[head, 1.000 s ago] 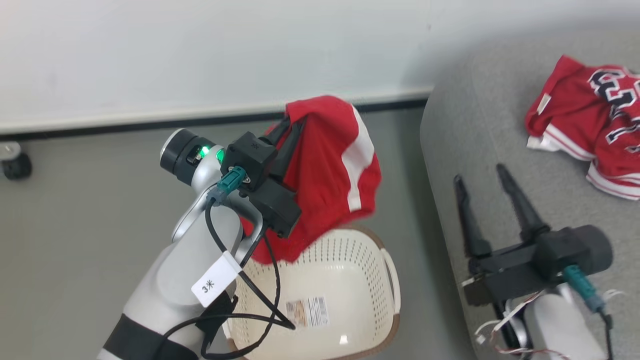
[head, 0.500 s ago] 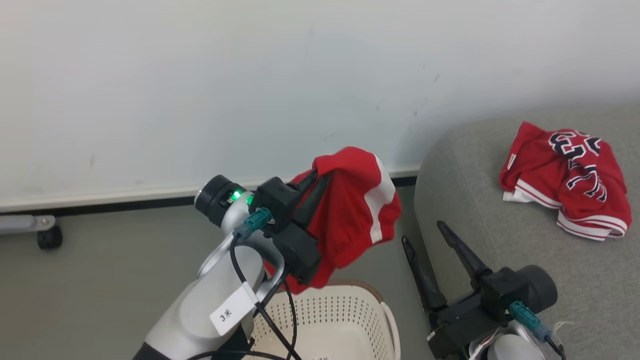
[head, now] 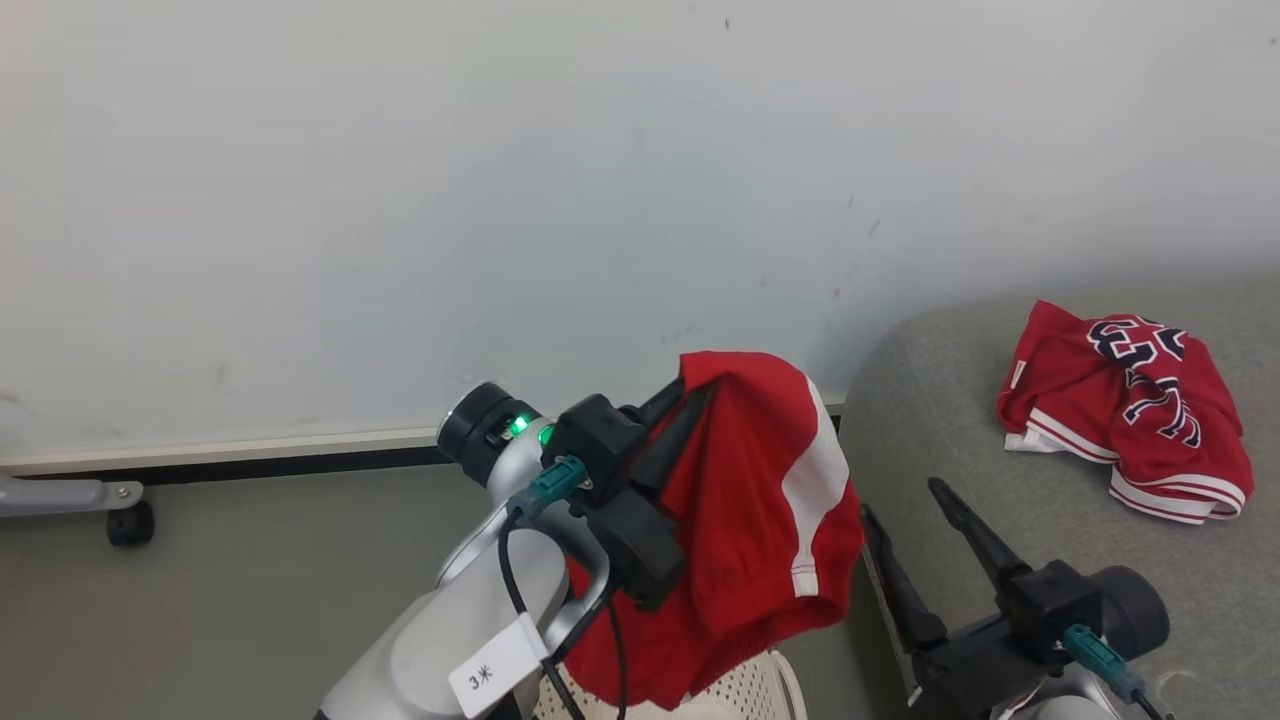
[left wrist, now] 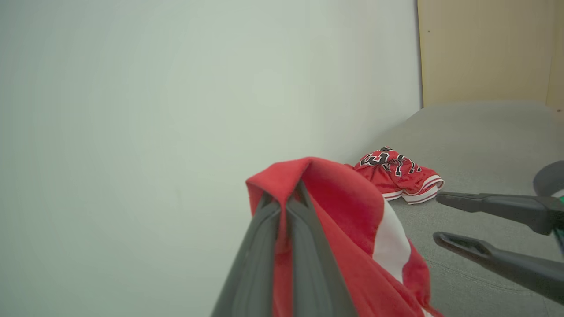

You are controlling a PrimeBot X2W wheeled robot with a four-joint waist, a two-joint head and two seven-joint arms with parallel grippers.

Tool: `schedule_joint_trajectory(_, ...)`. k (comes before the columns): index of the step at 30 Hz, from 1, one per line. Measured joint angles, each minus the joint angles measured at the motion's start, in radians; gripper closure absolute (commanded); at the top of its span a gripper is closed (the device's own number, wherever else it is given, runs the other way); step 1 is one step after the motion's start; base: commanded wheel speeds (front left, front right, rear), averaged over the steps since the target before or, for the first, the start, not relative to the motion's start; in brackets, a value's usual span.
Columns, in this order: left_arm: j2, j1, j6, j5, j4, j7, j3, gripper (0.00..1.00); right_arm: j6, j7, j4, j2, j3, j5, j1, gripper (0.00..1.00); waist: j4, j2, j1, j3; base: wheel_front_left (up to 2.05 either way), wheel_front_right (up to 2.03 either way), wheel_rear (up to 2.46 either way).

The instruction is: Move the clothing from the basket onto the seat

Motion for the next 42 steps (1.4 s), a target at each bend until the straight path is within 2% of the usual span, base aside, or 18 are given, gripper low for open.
schedule_joint_trajectory(5, 0.002, 0.010, 0.005, -0.031, -0.051, 0.001, -0.026, 1.00, 0.012, 0.000, 0.058, -0.017, 0.007, 0.027, -0.025, 0.00, 0.013, 0.0001, 0.0000, -0.002, 0.00, 0.00, 0.00)
schedule_joint_trajectory(10, 0.000, 0.009, 0.013, -0.048, -0.096, 0.009, -0.068, 1.00, 0.018, 0.000, 0.121, -0.056, 0.017, 0.027, -0.108, 0.00, 0.030, 0.0001, 0.0000, 0.001, 0.00, 0.00, 0.00)
schedule_joint_trajectory(14, 0.003, 0.009, 0.017, -0.051, -0.100, 0.013, -0.074, 1.00, 0.025, 0.000, 0.168, -0.060, 0.050, 0.029, -0.174, 0.00, 0.042, 0.0001, 0.0000, 0.005, 0.00, 0.00, 0.00)
schedule_joint_trajectory(17, 0.004, 0.009, 0.023, -0.056, -0.105, 0.019, -0.086, 1.00, 0.025, 0.001, 0.203, -0.065, 0.099, 0.036, -0.195, 0.00, 0.049, 0.0001, 0.0000, 0.008, 0.00, 0.00, 0.00)
schedule_joint_trajectory(24, 0.004, 0.007, 0.030, -0.066, -0.124, 0.028, -0.113, 1.00, 0.026, 0.000, 0.241, -0.102, 0.307, 0.130, -0.228, 0.00, 0.064, 0.0000, 0.0000, 0.014, 0.00, 0.00, 0.00)
schedule_joint_trajectory(29, 0.004, 0.006, 0.031, -0.084, -0.130, 0.029, -0.122, 1.00, 0.026, 0.000, 0.256, -0.124, 0.401, 0.187, -0.267, 0.00, 0.073, 0.0001, 0.0000, 0.019, 0.00, 0.00, 0.00)
schedule_joint_trajectory(30, 0.004, 0.006, 0.032, -0.084, -0.130, 0.030, -0.123, 1.00, 0.026, 0.000, 0.257, -0.128, 0.418, 0.197, -0.273, 0.08, 0.075, 0.0001, 0.0000, 0.020, 0.00, 0.00, 0.00)
schedule_joint_trajectory(31, 0.004, 0.006, 0.034, -0.085, -0.130, 0.033, -0.123, 1.00, 0.026, 0.000, 0.260, -0.130, 0.435, 0.210, -0.282, 0.39, 0.076, 0.0001, 0.0000, 0.021, 0.00, 0.00, 0.00)
schedule_joint_trajectory(34, 0.004, 0.006, 0.035, -0.086, -0.130, 0.033, -0.123, 1.00, 0.026, 0.000, 0.262, -0.133, 0.463, 0.230, -0.301, 0.78, 0.078, 0.0001, 0.0000, 0.023, 0.00, 0.00, 0.00)
schedule_joint_trajectory(35, 0.004, 0.006, 0.038, -0.086, -0.129, 0.034, -0.123, 1.00, 0.026, 0.000, 0.263, -0.134, 0.475, 0.234, -0.311, 1.00, 0.079, 0.0001, 0.0000, 0.024, 0.00, 0.00, 0.00)
schedule_joint_trajectory(42, 0.007, 0.007, 0.054, -0.100, -0.097, 0.037, -0.102, 1.00, 0.026, 0.000, 0.274, -0.147, 0.499, 0.290, -0.350, 1.00, 0.075, 0.0001, 0.0001, 0.030, 0.00, 0.00, 0.00)
